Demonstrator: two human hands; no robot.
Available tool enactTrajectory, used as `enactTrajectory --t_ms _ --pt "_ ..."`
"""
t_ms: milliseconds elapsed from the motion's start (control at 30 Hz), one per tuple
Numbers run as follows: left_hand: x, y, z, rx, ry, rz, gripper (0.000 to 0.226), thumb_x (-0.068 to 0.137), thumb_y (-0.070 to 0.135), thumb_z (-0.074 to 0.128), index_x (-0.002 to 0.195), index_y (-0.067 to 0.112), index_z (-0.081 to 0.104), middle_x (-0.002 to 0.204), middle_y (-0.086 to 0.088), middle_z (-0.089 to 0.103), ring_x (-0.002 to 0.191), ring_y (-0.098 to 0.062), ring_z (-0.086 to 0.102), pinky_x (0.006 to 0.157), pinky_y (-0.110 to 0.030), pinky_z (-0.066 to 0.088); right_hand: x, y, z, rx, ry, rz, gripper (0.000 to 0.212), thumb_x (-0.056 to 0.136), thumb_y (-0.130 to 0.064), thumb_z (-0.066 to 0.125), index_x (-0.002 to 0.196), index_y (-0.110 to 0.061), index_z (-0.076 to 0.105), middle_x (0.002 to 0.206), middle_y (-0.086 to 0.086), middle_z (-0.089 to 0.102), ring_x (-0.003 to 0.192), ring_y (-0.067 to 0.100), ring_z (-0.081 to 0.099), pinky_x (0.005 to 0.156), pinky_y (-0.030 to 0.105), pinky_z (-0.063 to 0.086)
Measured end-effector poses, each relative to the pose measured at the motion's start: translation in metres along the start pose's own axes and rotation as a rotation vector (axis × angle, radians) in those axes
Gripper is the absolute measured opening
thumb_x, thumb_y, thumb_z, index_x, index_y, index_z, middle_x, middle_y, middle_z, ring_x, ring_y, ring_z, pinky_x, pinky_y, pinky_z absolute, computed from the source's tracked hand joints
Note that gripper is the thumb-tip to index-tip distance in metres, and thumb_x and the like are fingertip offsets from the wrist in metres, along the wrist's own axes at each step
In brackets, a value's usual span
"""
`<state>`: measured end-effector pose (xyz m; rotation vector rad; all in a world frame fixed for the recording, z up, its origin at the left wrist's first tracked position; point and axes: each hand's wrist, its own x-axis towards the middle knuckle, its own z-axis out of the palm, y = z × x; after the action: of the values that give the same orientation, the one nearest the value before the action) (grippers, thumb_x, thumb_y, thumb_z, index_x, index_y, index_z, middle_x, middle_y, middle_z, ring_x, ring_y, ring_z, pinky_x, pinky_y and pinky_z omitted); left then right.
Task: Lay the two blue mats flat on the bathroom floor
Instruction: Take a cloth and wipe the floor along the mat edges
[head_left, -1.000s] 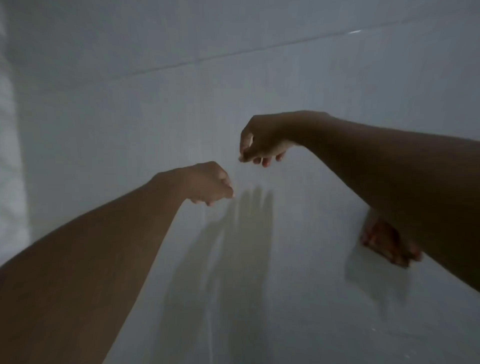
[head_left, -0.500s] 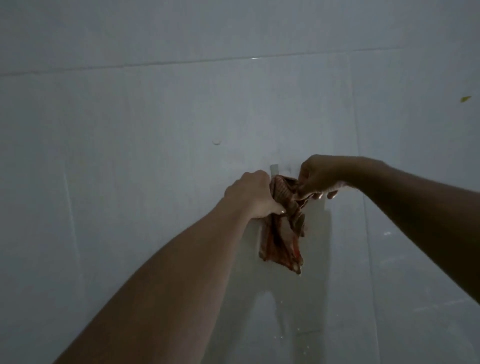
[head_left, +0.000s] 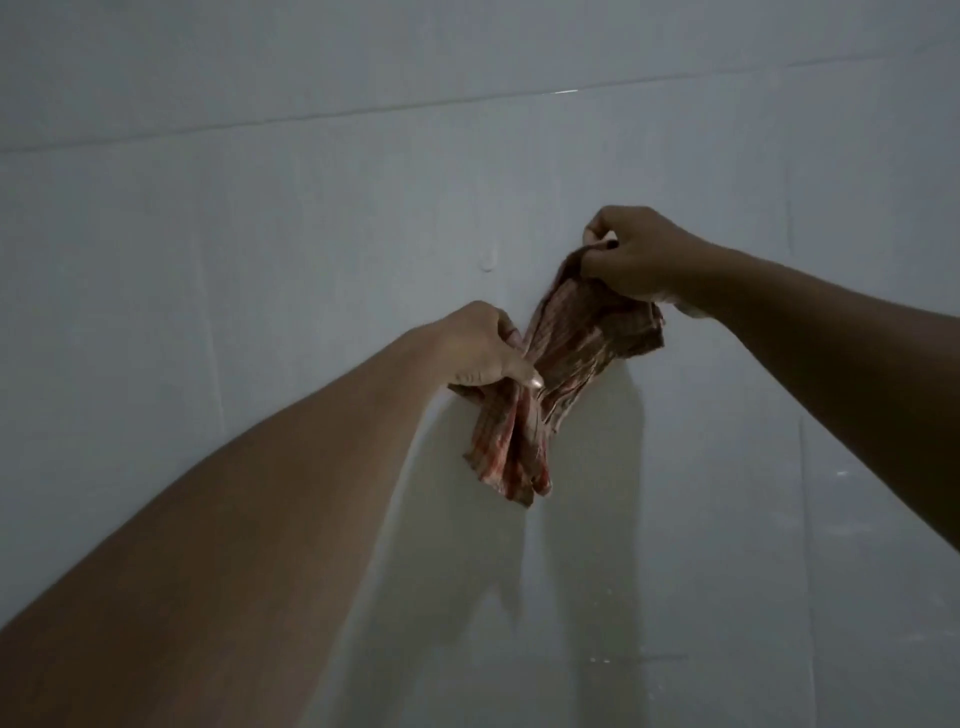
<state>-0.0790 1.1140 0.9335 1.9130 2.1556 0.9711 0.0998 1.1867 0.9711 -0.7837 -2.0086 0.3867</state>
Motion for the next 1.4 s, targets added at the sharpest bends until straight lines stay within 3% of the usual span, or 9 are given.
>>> enactTrajectory --t_ms 133,267,433,600,833,1033,1133,1267,1400 --pt "-0.045 -0.042 -0.050 -0.188 -0.187 -0.175 0.051 0.072 0.036 0.090 0.118 0.019 0.072 0.114 -0.008 0.077 0.105 -0.027 0.074 0.094 -0.045 0.060 -0.004 -0.058 0.036 0.101 -0.218 0.021 0.016 0.095 -0.019 0.055 0.107 -0.015 0.063 0.094 0.013 0.064 0.068 0.026 0.067 0.046 0.034 0.059" --pt "-0.099 -0.110 -0.081 -0.343 -0.202 -0.369 0.058 0.074 0.042 0.087 0.122 0.014 0.073 0.127 -0.013 0.071 0.106 -0.032 0.072 0.094 -0.045 0.059 -0.005 -0.097 0.105 0.130 -0.483 -0.063 0.016 0.092 -0.015 0.059 0.104 -0.010 0.069 0.108 0.024 0.069 0.079 0.032 0.067 0.077 0.051 0.060" --pt "-0.191 -0.206 -0.117 -0.480 0.019 -0.624 0.048 0.091 0.035 0.075 0.127 0.004 0.067 0.127 -0.018 0.067 0.100 -0.033 0.069 0.093 -0.047 0.059 -0.019 -0.170 0.220 0.200 -0.722 -0.210 0.015 0.092 -0.018 0.064 0.104 -0.012 0.071 0.103 0.015 0.072 0.088 0.029 0.074 0.075 0.043 0.063" --pt "-0.310 -0.276 -0.178 -0.326 0.375 -0.874 0.039 0.095 0.037 0.070 0.117 0.005 0.069 0.098 -0.010 0.070 0.079 -0.024 0.067 0.061 -0.030 0.057 -0.070 -0.286 0.321 0.311 -0.905 -0.505 0.019 0.085 -0.022 0.074 0.103 -0.017 0.070 0.104 0.008 0.071 0.090 0.024 0.072 0.074 0.038 0.063" --pt "-0.489 -0.311 -0.280 -0.232 0.779 -0.978 0.023 0.098 0.022 0.062 0.112 0.006 0.072 0.103 -0.015 0.076 0.085 -0.028 0.073 0.067 -0.033 0.060 -0.172 -0.422 0.396 0.394 -1.394 -0.835 0.019 0.089 -0.027 0.070 0.107 -0.020 0.070 0.099 0.002 0.077 0.091 0.021 0.075 0.080 0.040 0.062" --pt "-0.588 -0.294 -0.328 -0.227 0.984 -0.946 0.032 0.101 0.027 0.056 0.119 0.005 0.068 0.111 -0.013 0.071 0.090 -0.027 0.069 0.063 -0.034 0.059 -0.230 -0.509 0.472 0.769 -1.235 -0.677 0.031 0.087 -0.041 0.069 0.113 -0.024 0.064 0.111 -0.001 0.069 0.106 0.017 0.065 0.089 0.041 0.056" --pt "-0.620 -0.286 -0.334 -0.179 1.009 -0.993 0.036 0.102 0.034 0.054 0.119 0.006 0.069 0.102 -0.008 0.070 0.086 -0.023 0.068 0.061 -0.030 0.057 -0.264 -0.545 0.512 0.867 -1.473 -0.592 0.047 0.083 -0.043 0.072 0.126 -0.030 0.057 0.125 -0.001 0.062 0.117 0.019 0.057 0.098 0.047 0.049" --pt "-0.661 -0.283 -0.344 -0.021 1.034 -1.106 0.029 0.102 0.032 0.056 0.114 0.013 0.074 0.111 -0.010 0.072 0.097 -0.028 0.069 0.069 -0.033 0.057 -0.321 -0.595 0.543 1.014 -1.797 -0.632 0.032 0.092 -0.029 0.064 0.118 -0.010 0.065 0.115 0.013 0.069 0.108 0.027 0.065 0.102 0.051 0.048" --pt "-0.708 -0.271 -0.349 0.065 1.083 -1.226 0.021 0.103 0.020 0.056 0.113 0.012 0.073 0.111 -0.013 0.072 0.098 -0.030 0.069 0.073 -0.037 0.057 -0.367 -0.641 0.549 1.136 -1.915 -0.703 0.023 0.097 -0.018 0.054 0.112 -0.003 0.062 0.106 0.014 0.066 0.099 0.029 0.063 0.097 0.048 0.051"
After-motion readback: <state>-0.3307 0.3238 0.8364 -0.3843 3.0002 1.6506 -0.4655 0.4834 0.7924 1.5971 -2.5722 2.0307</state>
